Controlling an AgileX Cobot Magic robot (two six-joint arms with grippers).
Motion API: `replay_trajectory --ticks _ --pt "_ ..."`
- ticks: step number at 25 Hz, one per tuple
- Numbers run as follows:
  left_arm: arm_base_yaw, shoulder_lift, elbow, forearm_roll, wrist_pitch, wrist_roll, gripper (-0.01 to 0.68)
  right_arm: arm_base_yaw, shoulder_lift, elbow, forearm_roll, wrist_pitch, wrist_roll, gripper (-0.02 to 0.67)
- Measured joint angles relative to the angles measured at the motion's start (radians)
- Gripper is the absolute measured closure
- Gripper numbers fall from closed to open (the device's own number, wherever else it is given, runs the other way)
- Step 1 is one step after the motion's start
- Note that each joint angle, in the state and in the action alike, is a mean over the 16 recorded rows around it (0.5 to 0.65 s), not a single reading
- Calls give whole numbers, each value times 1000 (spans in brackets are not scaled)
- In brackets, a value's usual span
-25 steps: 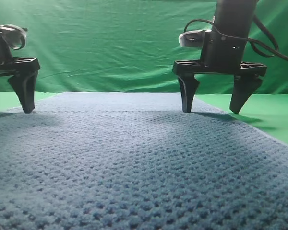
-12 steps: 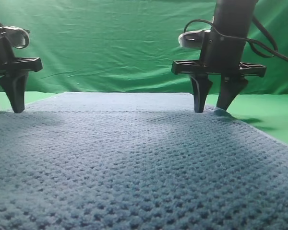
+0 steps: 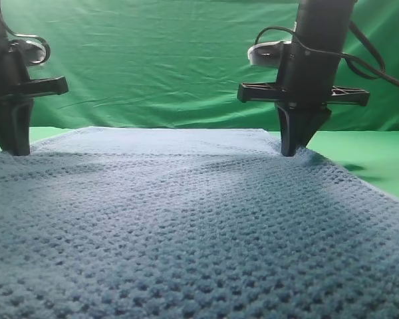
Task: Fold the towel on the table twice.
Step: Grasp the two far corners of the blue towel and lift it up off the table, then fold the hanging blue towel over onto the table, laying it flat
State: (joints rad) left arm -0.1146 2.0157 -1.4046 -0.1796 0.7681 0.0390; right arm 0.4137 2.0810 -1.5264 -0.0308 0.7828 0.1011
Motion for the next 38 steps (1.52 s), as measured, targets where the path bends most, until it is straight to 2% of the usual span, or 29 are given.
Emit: replay_trajectory --ticks 6,11,22,30,38 --pt "-1 0 -175 -23 131 3 673 -4 -45 -70 -51 29 18 649" --pt "-1 -23 -363 -45 202 3 673 -7 -83 -196 -87 55 18 649" --pt "-1 -73 -735 -84 167 4 673 -13 -110 -563 -119 -16 -35 649" --pt "-1 -75 -830 -76 169 2 673 -33 -110 -672 -143 -28 -65 649" --pt "-8 -79 -825 -52 244 -14 673 -56 -112 -657 -155 101 -68 649"
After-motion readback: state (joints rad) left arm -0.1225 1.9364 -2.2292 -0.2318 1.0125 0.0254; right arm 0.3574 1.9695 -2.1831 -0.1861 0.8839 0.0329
